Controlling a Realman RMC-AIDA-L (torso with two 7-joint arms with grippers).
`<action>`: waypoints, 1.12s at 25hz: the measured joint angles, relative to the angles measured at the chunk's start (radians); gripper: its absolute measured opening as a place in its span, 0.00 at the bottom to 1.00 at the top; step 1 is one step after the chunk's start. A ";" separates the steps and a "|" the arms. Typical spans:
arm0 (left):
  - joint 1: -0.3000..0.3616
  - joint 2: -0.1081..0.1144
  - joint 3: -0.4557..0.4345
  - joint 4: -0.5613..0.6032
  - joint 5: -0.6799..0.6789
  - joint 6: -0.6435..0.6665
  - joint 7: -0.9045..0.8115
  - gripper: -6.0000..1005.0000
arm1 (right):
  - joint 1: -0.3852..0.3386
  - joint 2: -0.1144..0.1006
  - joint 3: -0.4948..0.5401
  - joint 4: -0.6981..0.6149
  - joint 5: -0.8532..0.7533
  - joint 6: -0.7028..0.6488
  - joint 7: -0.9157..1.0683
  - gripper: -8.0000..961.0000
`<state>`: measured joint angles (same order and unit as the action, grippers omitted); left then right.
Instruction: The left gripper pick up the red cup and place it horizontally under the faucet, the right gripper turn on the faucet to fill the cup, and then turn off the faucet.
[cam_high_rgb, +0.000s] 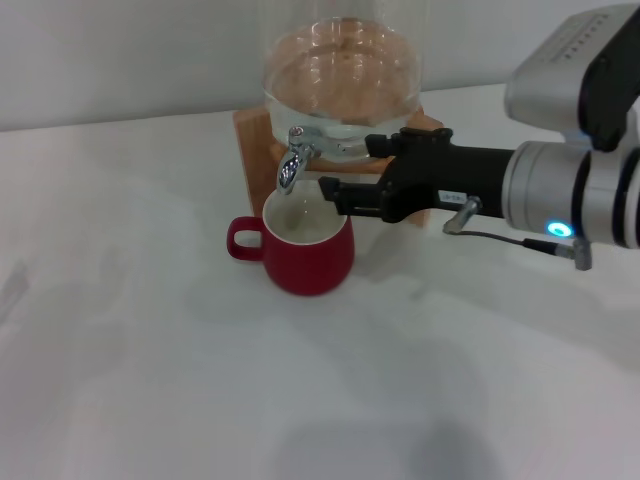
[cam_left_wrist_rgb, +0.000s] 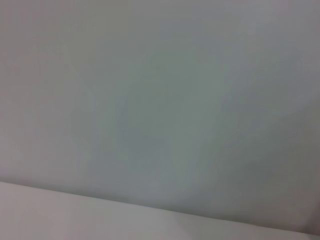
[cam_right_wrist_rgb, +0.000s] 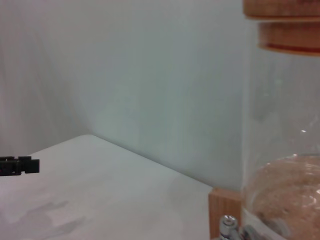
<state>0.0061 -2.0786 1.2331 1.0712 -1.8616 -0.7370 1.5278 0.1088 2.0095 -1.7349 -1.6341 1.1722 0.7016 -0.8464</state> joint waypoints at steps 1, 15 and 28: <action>0.000 0.000 -0.001 0.000 0.000 0.000 0.000 0.85 | 0.002 0.000 -0.006 0.002 0.001 -0.007 0.000 0.83; 0.005 0.000 0.001 0.015 0.000 -0.004 0.000 0.85 | 0.018 0.000 -0.075 -0.004 0.000 -0.044 -0.001 0.83; 0.009 -0.002 0.003 0.020 -0.001 -0.004 0.000 0.84 | 0.037 -0.001 -0.098 -0.009 0.001 -0.009 -0.004 0.83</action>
<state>0.0147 -2.0801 1.2359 1.0908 -1.8623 -0.7409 1.5278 0.1454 2.0081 -1.8331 -1.6429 1.1734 0.6924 -0.8504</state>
